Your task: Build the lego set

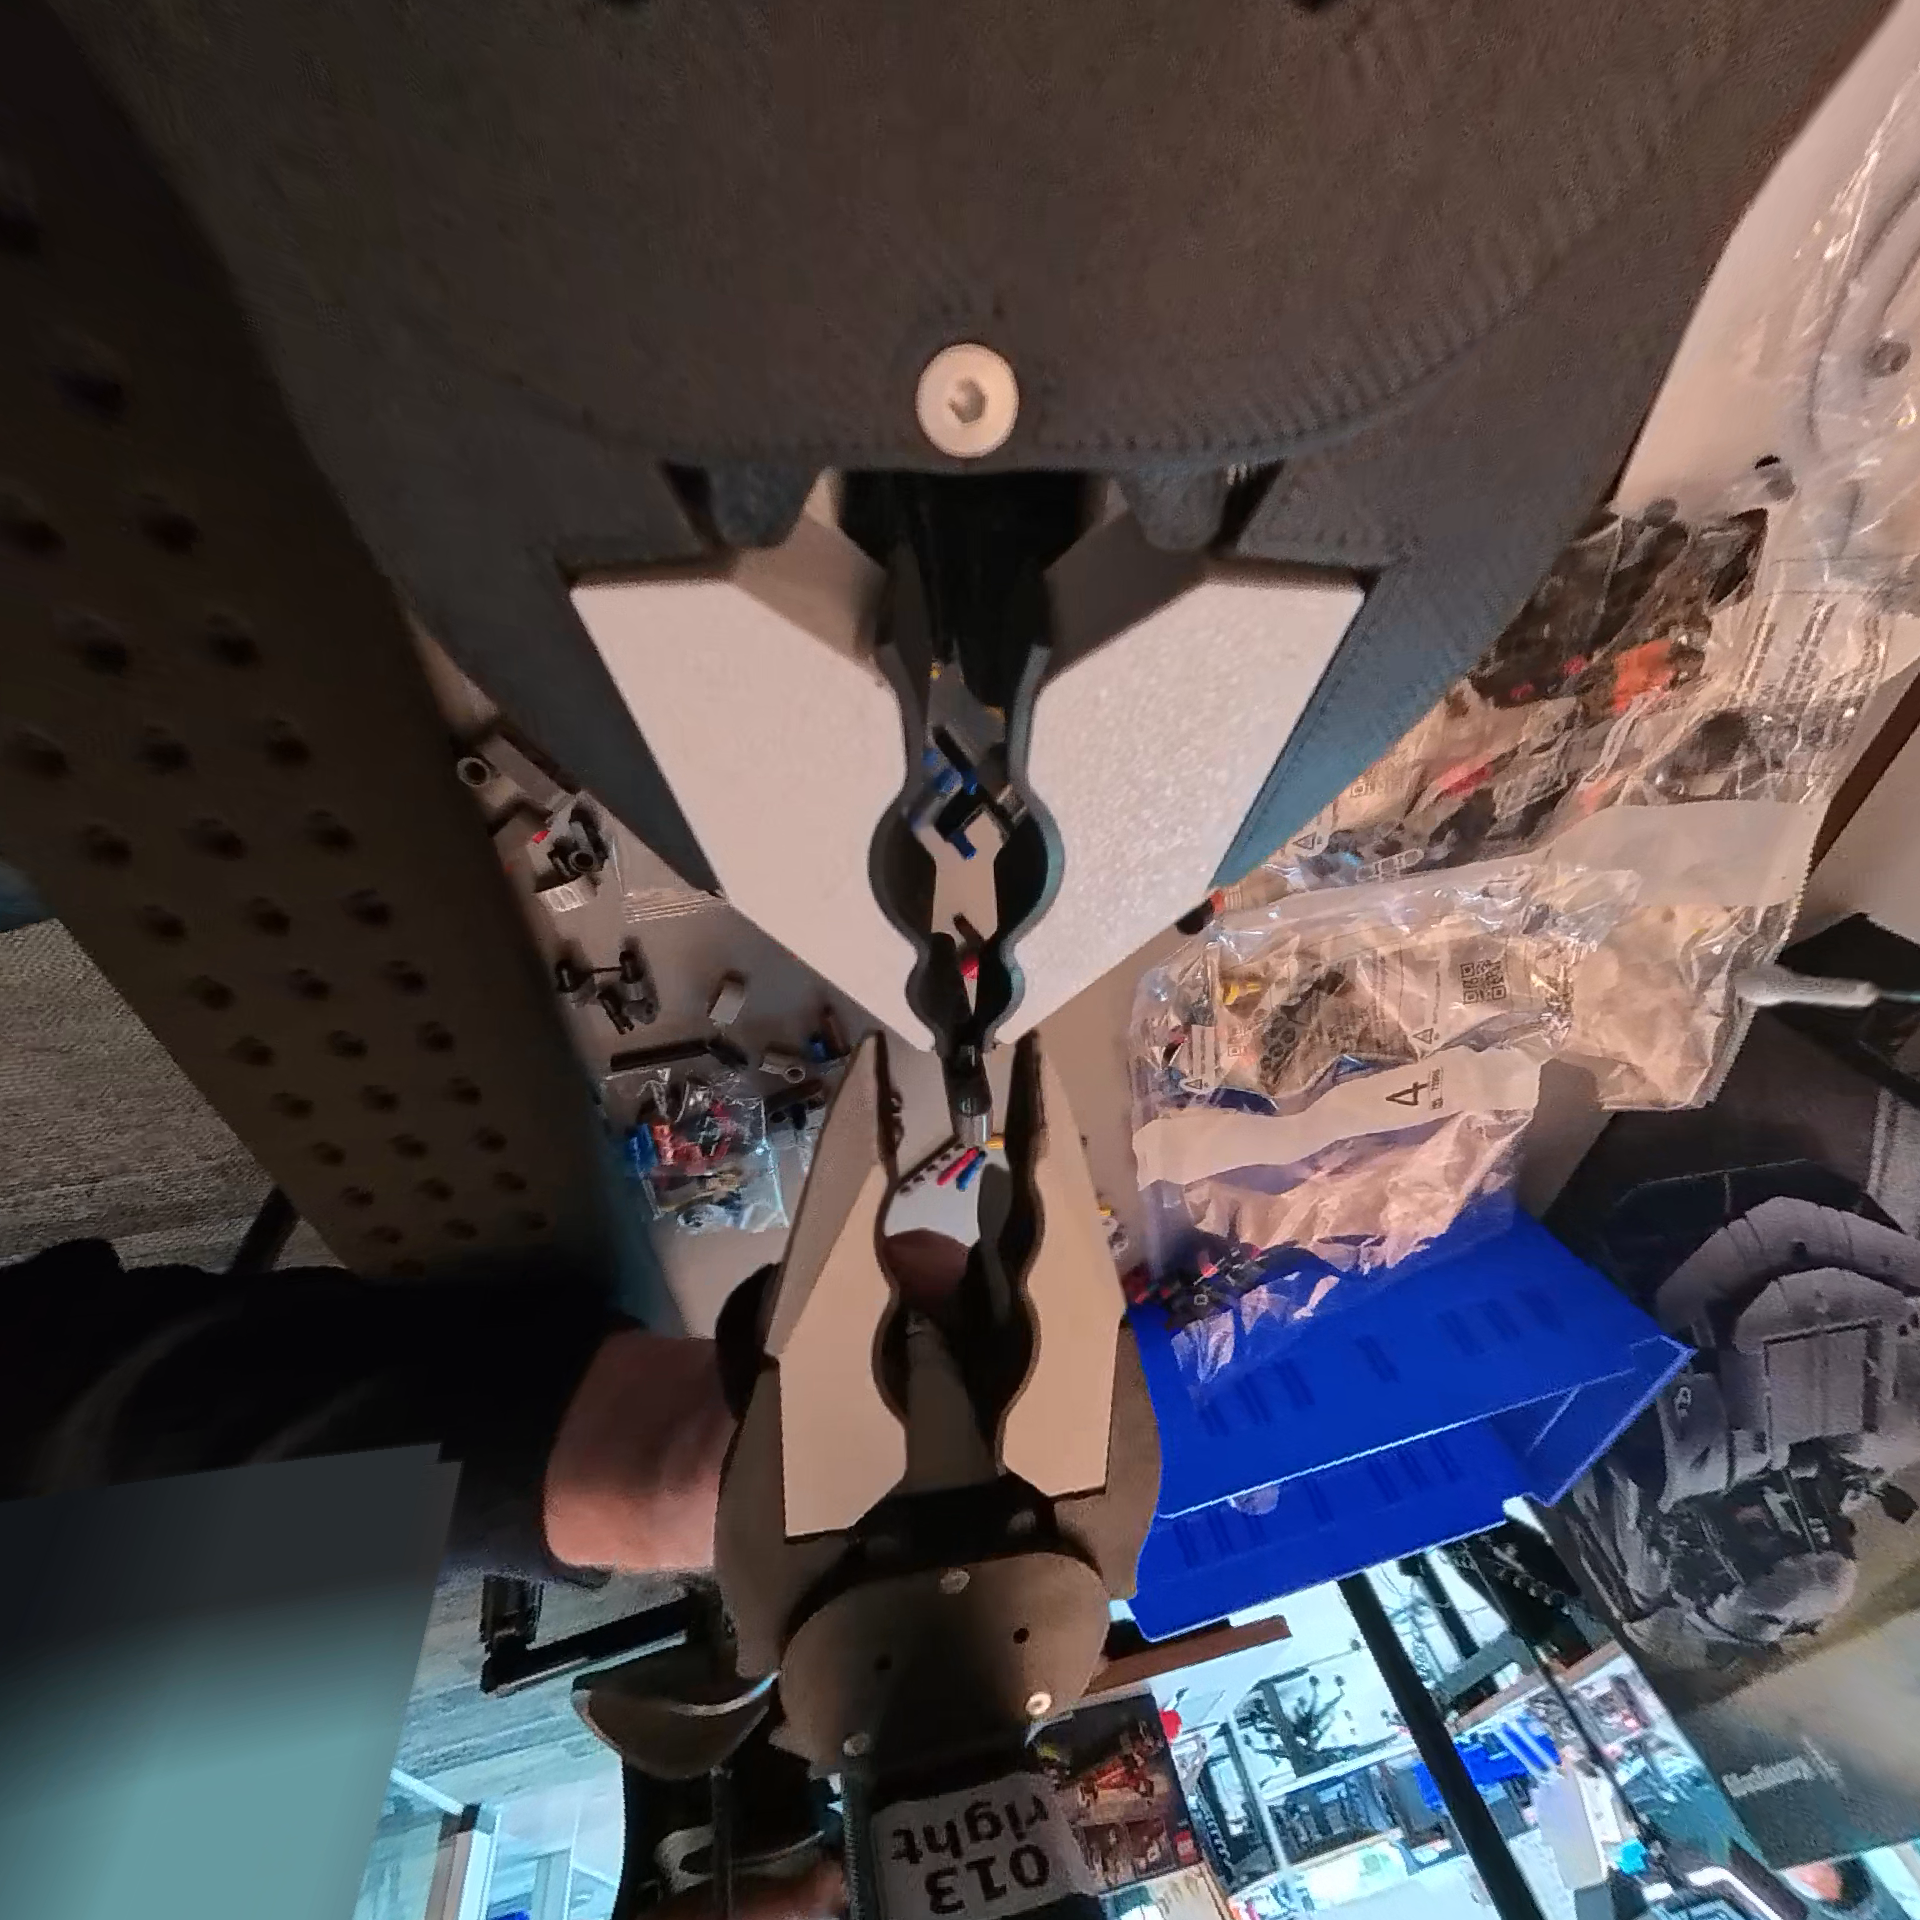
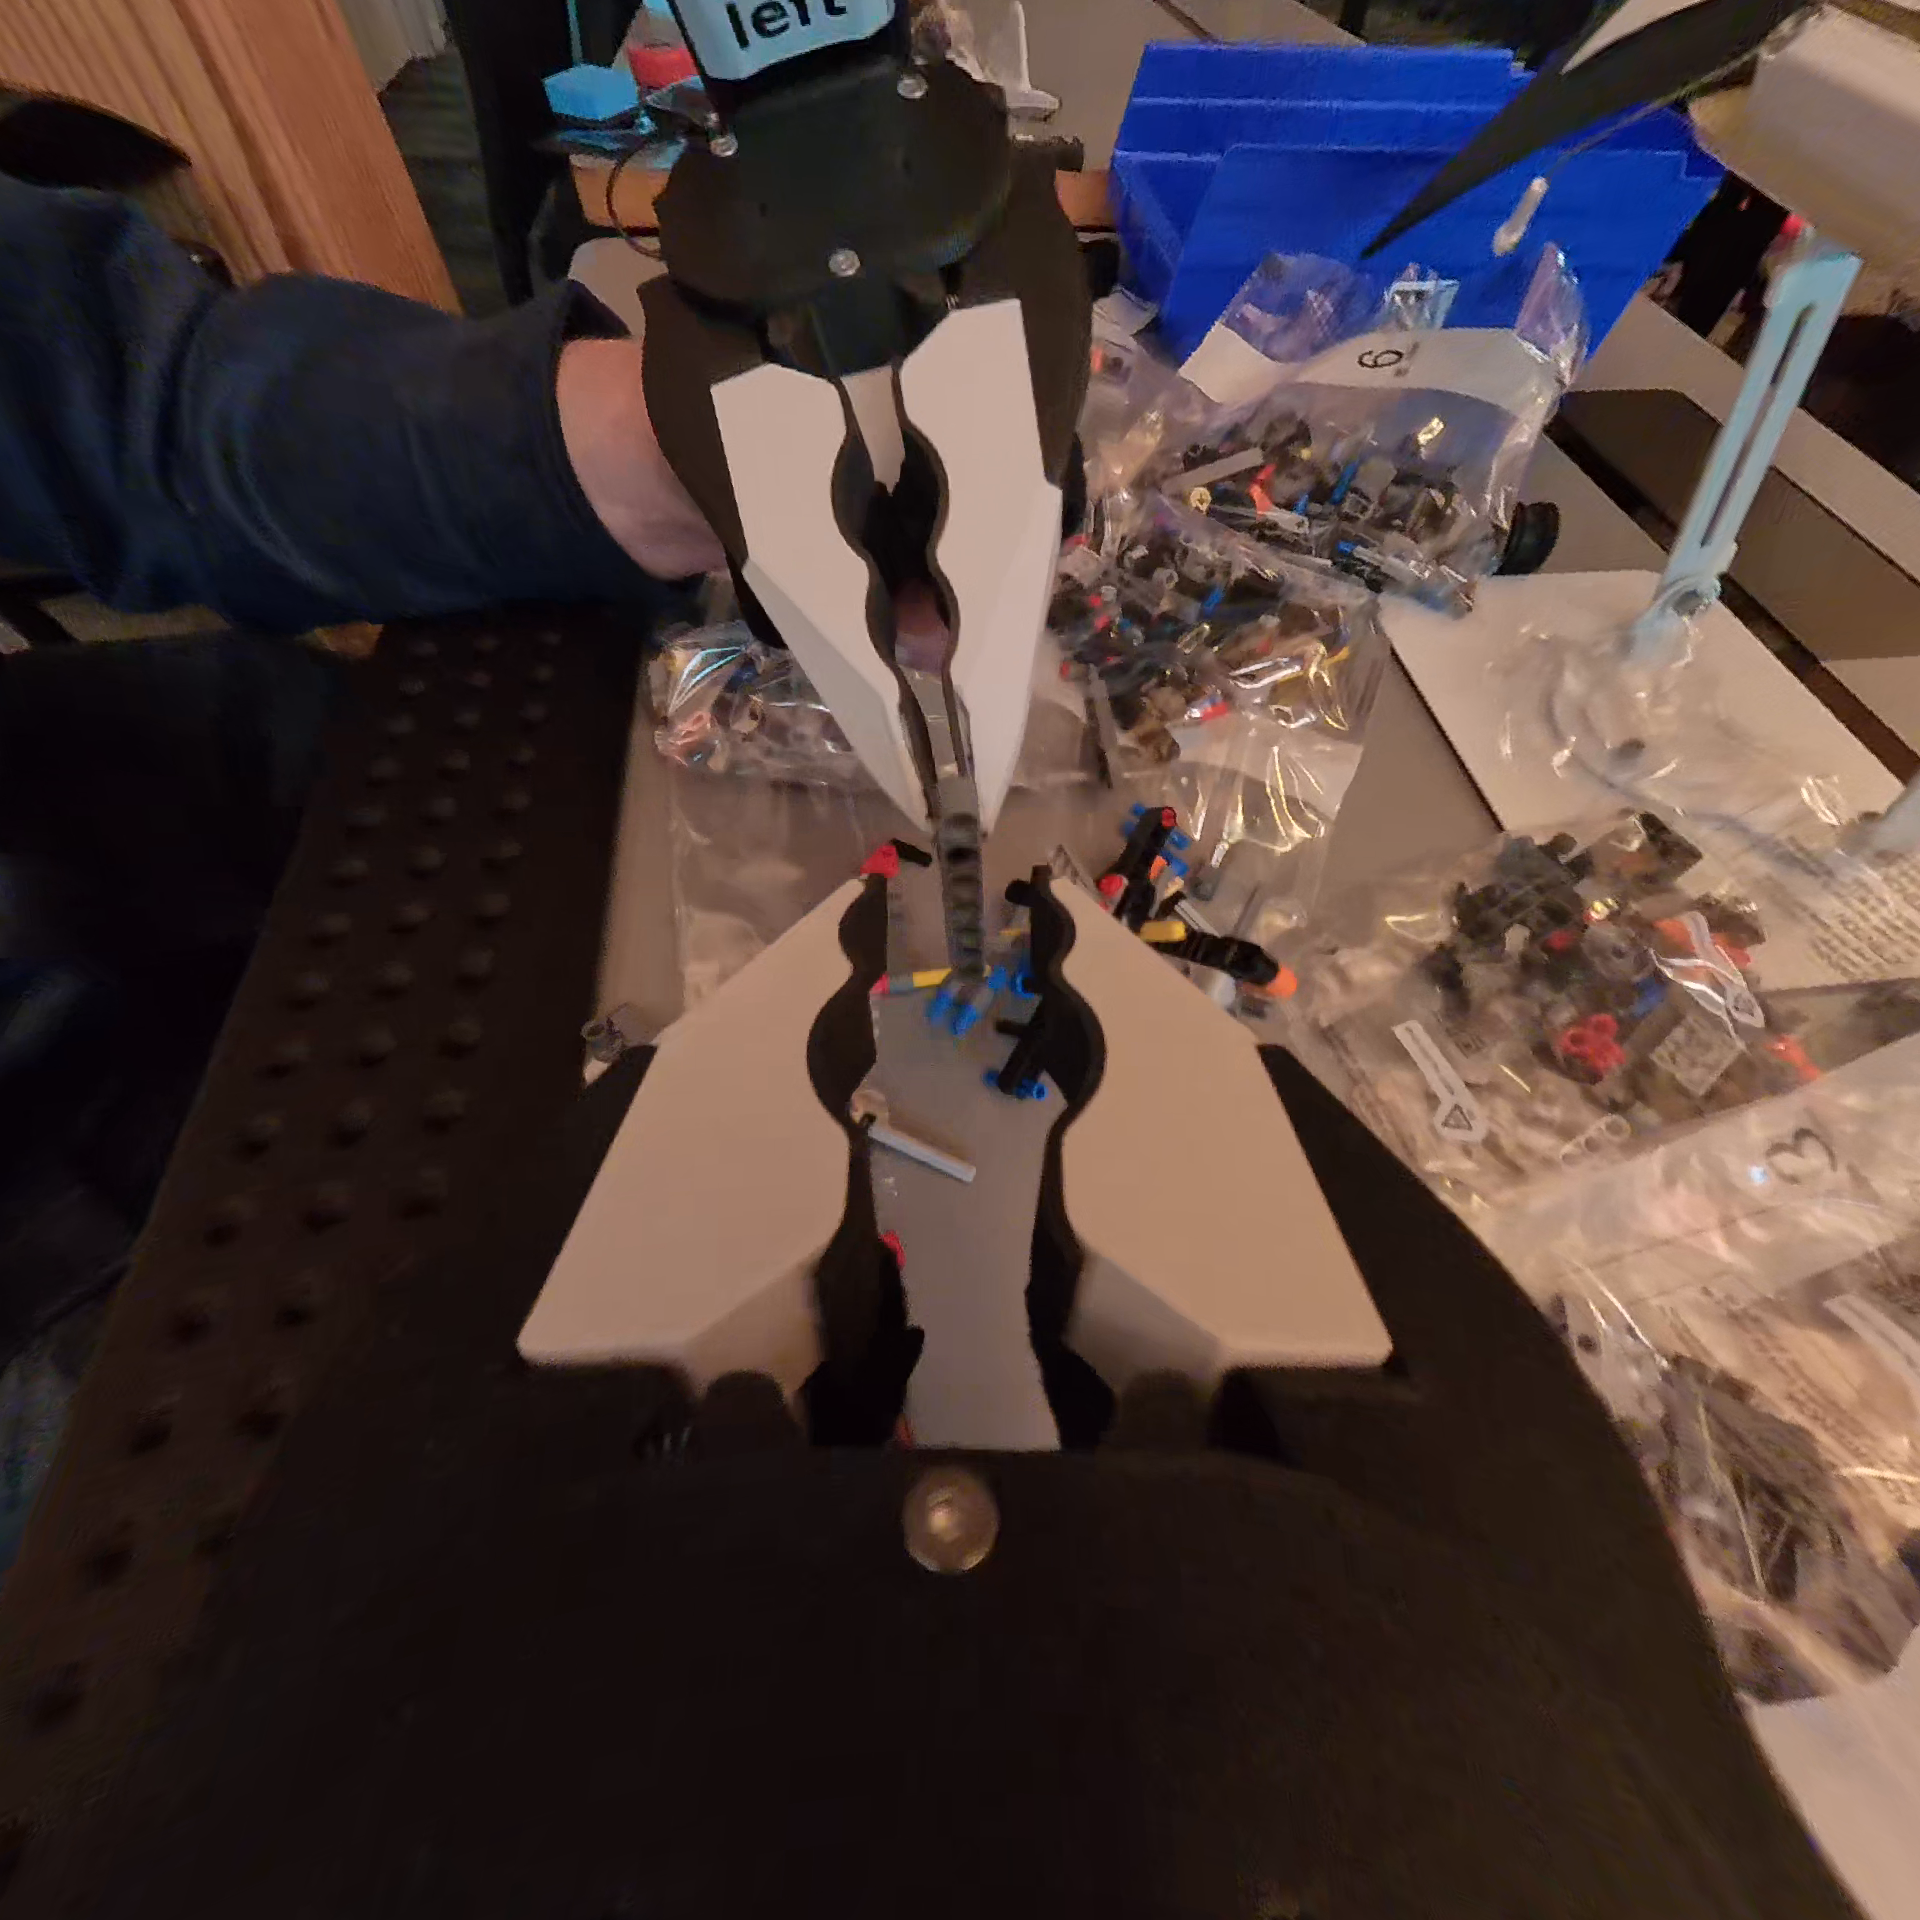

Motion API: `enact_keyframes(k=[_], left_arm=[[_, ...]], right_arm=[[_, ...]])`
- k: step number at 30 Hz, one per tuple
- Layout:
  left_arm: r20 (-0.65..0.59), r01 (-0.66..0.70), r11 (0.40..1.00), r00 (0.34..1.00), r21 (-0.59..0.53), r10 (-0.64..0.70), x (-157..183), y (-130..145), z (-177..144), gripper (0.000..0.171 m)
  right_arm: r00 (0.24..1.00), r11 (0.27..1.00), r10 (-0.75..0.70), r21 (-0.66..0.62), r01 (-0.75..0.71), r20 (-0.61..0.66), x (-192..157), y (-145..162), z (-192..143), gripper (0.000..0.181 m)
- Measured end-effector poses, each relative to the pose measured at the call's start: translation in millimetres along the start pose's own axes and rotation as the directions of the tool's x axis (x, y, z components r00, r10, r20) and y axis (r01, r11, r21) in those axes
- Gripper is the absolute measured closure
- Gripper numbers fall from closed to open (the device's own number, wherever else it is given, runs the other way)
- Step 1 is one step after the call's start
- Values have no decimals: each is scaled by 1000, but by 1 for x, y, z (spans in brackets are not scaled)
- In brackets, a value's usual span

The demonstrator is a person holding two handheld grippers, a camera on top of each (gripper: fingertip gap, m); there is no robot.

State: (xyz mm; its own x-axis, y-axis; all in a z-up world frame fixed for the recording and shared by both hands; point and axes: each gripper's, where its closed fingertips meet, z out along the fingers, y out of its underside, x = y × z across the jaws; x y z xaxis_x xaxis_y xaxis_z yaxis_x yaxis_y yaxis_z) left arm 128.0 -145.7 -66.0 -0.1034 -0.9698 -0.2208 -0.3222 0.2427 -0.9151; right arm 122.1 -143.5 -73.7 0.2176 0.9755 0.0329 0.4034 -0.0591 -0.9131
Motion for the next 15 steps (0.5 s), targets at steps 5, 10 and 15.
enact_keyframes(k=[5,10,15], left_arm=[[-13,-19,1000,1000,-18,19,5,2,5,169],[-28,-37,999,999,-5,37,9,-2,3,171],[-20,-48,999,999,-11,48,9,-3,-2,171]], right_arm=[[996,996,-81,-25,80,-29,-3,-1,7,169],[992,991,-124,-52,122,-30,-8,-1,5,176],[994,994,-102,-51,100,-34,-4,1,-4,176]])
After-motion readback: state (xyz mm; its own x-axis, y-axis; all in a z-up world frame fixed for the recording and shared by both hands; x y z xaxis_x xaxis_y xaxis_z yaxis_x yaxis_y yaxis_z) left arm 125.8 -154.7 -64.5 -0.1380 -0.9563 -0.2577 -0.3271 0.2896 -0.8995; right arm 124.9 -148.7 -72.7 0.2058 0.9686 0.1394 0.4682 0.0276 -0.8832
